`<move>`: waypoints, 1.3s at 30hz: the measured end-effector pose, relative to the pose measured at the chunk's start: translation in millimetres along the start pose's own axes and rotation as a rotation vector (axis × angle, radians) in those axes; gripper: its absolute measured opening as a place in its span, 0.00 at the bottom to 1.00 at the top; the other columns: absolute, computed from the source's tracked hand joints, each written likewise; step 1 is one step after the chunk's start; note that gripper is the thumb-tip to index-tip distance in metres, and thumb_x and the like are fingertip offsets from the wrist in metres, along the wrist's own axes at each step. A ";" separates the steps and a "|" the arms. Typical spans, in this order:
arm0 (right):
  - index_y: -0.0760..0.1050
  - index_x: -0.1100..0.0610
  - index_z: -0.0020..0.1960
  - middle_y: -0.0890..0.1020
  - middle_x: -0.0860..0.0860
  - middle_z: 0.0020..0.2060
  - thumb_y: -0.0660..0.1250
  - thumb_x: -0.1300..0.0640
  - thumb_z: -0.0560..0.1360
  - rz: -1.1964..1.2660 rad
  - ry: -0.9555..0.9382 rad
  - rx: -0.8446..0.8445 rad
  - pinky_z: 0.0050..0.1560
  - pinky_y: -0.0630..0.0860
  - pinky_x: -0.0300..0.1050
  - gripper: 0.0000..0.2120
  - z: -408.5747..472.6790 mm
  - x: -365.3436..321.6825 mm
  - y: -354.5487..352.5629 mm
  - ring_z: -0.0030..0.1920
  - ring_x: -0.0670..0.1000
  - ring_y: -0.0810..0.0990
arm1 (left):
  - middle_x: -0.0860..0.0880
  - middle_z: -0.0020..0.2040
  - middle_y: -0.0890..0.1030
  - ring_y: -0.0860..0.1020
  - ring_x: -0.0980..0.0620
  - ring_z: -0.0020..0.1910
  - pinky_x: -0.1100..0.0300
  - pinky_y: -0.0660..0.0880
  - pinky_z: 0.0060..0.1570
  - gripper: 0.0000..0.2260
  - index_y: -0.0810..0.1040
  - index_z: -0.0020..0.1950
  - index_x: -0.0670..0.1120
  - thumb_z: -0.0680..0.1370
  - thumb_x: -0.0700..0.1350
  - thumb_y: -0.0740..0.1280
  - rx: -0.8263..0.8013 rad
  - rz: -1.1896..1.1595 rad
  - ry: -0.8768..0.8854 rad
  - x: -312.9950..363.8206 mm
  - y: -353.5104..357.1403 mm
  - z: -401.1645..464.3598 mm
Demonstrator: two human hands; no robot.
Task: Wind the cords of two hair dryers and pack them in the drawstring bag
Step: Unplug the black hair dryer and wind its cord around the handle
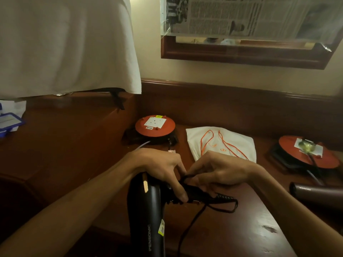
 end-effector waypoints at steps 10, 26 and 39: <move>0.80 0.64 0.38 0.72 0.55 0.26 0.72 0.50 0.77 0.164 0.077 0.461 0.27 0.63 0.46 0.18 -34.8 38.5 -15.2 0.25 0.53 0.67 | 0.59 0.41 0.85 0.82 0.62 0.41 0.62 0.77 0.44 0.21 0.84 0.51 0.47 0.72 0.64 0.74 0.072 0.207 -0.066 -14.0 -9.9 -7.6; 0.84 0.55 0.42 0.78 0.47 0.30 0.66 0.49 0.82 0.248 -0.051 0.395 0.33 0.67 0.49 0.14 -20.7 13.8 80.2 0.31 0.44 0.73 | 0.51 0.43 0.86 0.84 0.54 0.43 0.60 0.77 0.49 0.14 0.85 0.50 0.45 0.71 0.53 0.77 0.196 -0.336 0.219 -41.4 -22.2 -7.9; 0.79 0.65 0.49 0.70 0.57 0.31 0.66 0.54 0.82 0.139 0.121 0.102 0.30 0.63 0.46 0.14 4.0 9.7 5.4 0.29 0.50 0.67 | 0.58 0.42 0.80 0.79 0.59 0.40 0.58 0.76 0.46 0.25 0.76 0.58 0.51 0.68 0.60 0.80 0.100 0.116 -0.068 -11.1 3.3 2.4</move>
Point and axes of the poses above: each hand's wrist, its own z-axis towards the middle knuckle, its own y-axis out of the palm, x = y × z, the point moved 4 cm from there along z, towards the middle knuckle
